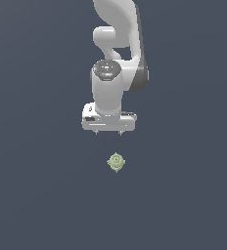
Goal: Pick up the object and move it to a goal position.
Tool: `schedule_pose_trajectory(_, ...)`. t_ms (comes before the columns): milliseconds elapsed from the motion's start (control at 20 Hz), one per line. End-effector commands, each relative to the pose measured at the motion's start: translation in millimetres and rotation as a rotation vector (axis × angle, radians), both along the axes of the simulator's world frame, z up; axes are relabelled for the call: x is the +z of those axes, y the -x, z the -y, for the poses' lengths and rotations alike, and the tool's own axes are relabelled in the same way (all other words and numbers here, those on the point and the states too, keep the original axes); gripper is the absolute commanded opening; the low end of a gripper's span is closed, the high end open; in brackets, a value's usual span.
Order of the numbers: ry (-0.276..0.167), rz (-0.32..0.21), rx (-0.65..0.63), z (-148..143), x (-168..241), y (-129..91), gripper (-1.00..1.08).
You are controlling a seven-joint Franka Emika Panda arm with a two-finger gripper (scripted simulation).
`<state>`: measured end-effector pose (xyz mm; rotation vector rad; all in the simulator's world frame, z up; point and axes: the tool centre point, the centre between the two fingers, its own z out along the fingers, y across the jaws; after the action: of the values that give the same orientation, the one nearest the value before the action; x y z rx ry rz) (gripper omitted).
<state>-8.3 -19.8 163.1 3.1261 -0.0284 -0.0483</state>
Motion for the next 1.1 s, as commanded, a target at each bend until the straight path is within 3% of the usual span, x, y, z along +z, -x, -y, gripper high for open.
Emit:
schedule_pose_trajectory(0,0.000,0.000,0.000,0.0,0.0,0.0,1.00)
schedule_pose_trajectory(550,0.008,-0.006,0.092,-23.4,-0.5,2.2,1.00)
schedule_pose_trajectory(1050,0.005,-0.002,0.024,-23.1,-5.3,-4.8,1.00)
